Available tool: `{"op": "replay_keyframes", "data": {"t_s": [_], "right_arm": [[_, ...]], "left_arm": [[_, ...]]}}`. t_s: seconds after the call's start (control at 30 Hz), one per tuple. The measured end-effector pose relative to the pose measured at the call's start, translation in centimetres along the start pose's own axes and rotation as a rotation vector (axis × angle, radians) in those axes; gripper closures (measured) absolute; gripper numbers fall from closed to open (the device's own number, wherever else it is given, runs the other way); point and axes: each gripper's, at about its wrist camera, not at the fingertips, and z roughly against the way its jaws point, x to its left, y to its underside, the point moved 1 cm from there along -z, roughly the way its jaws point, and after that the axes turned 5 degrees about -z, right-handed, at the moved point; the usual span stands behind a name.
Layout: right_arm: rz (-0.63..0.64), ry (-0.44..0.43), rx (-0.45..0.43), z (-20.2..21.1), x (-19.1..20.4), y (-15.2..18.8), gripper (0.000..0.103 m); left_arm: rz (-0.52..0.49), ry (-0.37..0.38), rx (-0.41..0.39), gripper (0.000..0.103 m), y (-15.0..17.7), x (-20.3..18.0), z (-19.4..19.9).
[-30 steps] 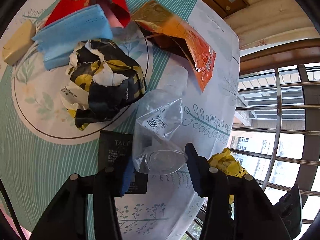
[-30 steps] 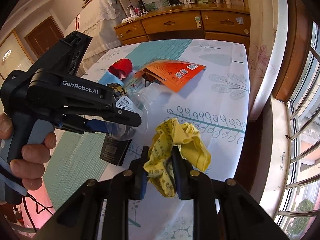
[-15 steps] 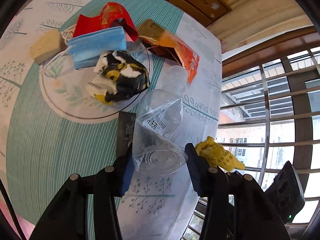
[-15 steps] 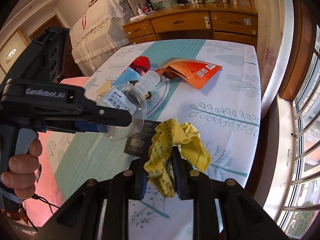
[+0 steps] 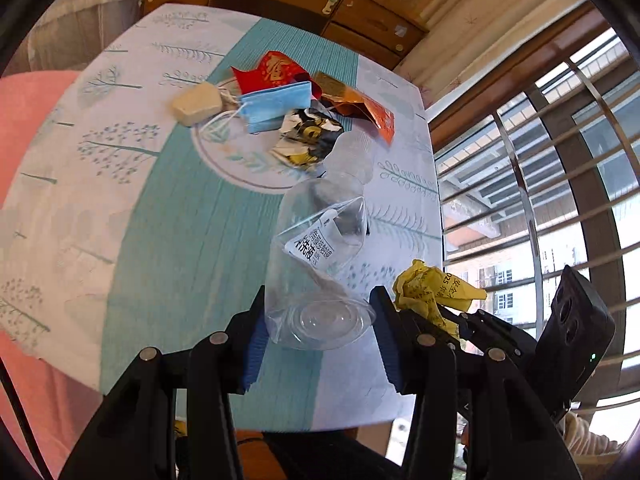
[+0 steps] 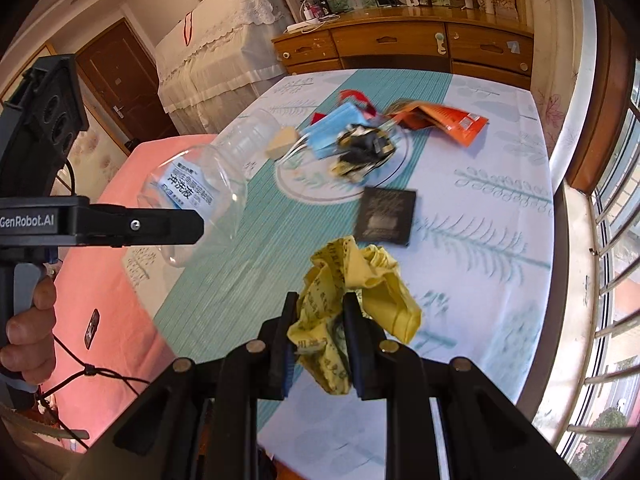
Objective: Collect trash
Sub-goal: 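Carry the bottle and yellow cloth over the bin with both tools, then open both tools to drop the bottle and cloth into the bin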
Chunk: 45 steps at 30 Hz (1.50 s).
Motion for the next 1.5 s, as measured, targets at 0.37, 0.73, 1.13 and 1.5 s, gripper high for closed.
{"op": "replay_keyframes", "data": {"t_s": [0.37, 0.73, 1.13, 1.5], "right_arm": [[-0.106, 0.092, -0.055, 2.4, 11.4, 9.4, 0.082], [-0.223, 0.121, 0.054, -1.8, 17.6, 18.9, 0.082], [-0.386, 0.111, 0.259, -13.0, 12.8, 27.0, 0.082], [-0.578, 0.14, 0.296, -24.6, 3.9, 32.2, 0.079]], "left_arm": [[-0.175, 0.045, 0.008, 0.056, 10.7, 5.1, 7.6], [-0.23, 0.033, 0.112, 0.056, 20.9, 10.2, 8.2], [-0.192, -0.033, 0.223, 0.056, 28.0, 14.1, -3.3], [-0.176, -0.106, 0.344, 0.056, 32.5, 17.8, -18.1]]}}
